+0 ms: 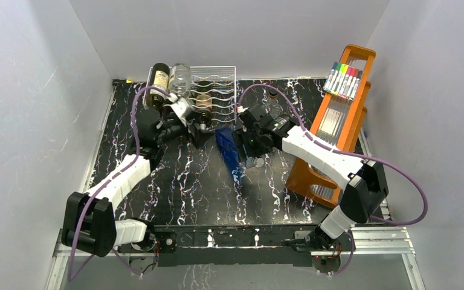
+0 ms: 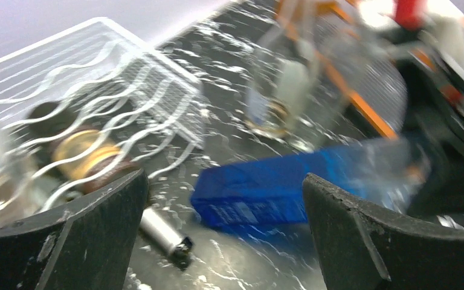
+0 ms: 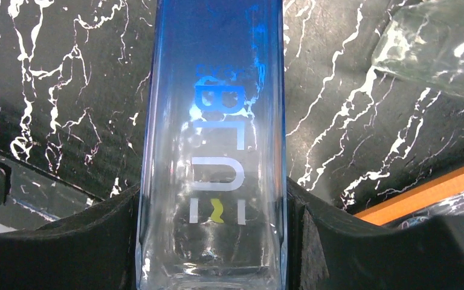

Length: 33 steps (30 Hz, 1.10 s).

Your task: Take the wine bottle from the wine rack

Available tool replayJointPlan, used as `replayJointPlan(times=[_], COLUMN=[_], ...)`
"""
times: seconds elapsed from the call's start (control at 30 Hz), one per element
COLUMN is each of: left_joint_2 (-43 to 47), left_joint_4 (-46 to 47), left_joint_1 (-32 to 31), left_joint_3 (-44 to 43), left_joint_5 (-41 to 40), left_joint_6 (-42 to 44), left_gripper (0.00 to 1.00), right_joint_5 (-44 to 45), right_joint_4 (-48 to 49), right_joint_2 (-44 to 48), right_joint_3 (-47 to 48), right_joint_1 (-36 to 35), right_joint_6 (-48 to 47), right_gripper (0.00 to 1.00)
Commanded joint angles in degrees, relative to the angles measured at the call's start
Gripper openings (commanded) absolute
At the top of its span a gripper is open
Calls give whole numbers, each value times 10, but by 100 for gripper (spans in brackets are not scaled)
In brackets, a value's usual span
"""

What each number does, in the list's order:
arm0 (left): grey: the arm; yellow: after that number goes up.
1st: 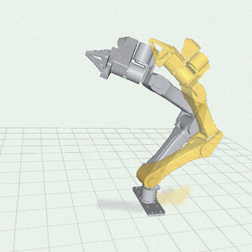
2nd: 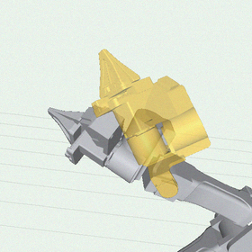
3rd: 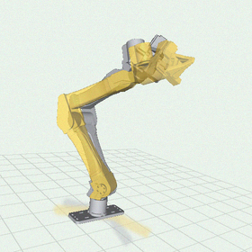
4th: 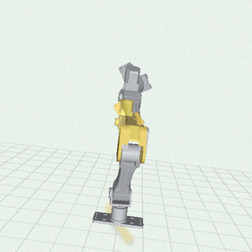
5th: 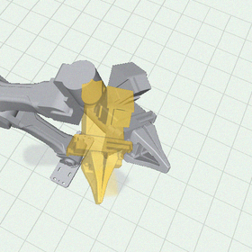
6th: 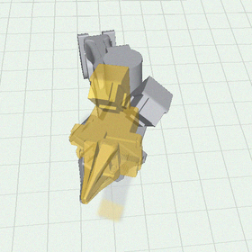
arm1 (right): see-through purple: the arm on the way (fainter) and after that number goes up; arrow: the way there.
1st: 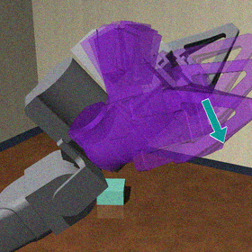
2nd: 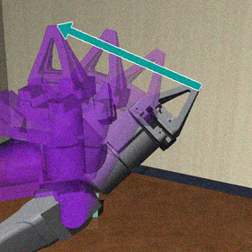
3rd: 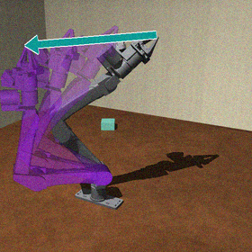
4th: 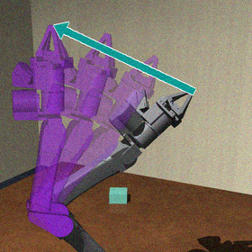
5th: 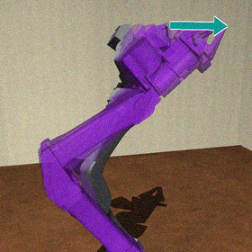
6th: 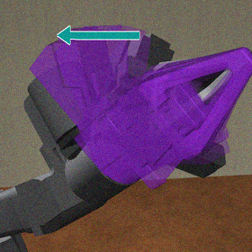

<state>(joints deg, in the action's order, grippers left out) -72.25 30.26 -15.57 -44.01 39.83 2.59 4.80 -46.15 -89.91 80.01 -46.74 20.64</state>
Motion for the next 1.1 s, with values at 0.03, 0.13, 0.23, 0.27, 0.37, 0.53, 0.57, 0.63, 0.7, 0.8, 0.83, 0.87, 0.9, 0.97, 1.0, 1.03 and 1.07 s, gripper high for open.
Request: replayJointPlan(times=[0.03,0.13,0.23,0.27,0.37,0.53,0.57,0.63,0.7,0.8,0.83,0.87,0.9,0.97,1.0,1.03,1.07], left_joint_2=[75,103,99,93,79,61,55,41,27,6,1,-2,-4,0,4,7,13], left_joint_4=[-137,-128,-97,-88,-49,-19,-18,-20,-20,-32,-40,-48,-52,-51,-49,-45,-41], left_joint_1=[-123,-199,-252,-265,-290,-307,-308,-310,-314,-314,-315,-315,-315,-315,-315,-315,-315], left_joint_3=[20,61,83,85,97,105,104,102,96,83,77,71,65,61,61,62,62], left_joint_5=[41,-62,-120,-138,-181,-221,-222,-216,-214,-199,-190,-182,-176,-175,-176,-180,-183], left_joint_6=[264,330,355,356,360,370,369,370,367,363,360,357,351,339,333,327,320], left_gripper=[98,98,98,98,98,98,98,98,98,98,96,92,88,80,73,62,58], right_joint_5=[-54,-85,-112,-119,-144,-185,-192,-209,-221,-232,-233,-233,-234,-237,-239,-240,-240], right_joint_4=[-8,-24,-35,-38,-42,-40,-40,-38,-40,-46,-48,-49,-51,-53,-52,-51,-49], right_joint_2=[48,49,47,46,44,49,50,52,53,52,51,50,50,52,54,55,56], right_joint_3=[37,42,46,48,52,48,47,44,44,49,51,53,55,58,59,59,58], right_joint_1=[23,29,34,34,36,35,36,36,35,36,36,36,36,36,35,35,35], right_joint_6=[-14,-28,-39,-41,-44,-43,-43,-42,-43,-48,-49,-50,-51,-52,-52,-52,-51], right_gripper=[0,0,0,0,0,0,0,0,0,0,0,0,0,0,0,4,10])
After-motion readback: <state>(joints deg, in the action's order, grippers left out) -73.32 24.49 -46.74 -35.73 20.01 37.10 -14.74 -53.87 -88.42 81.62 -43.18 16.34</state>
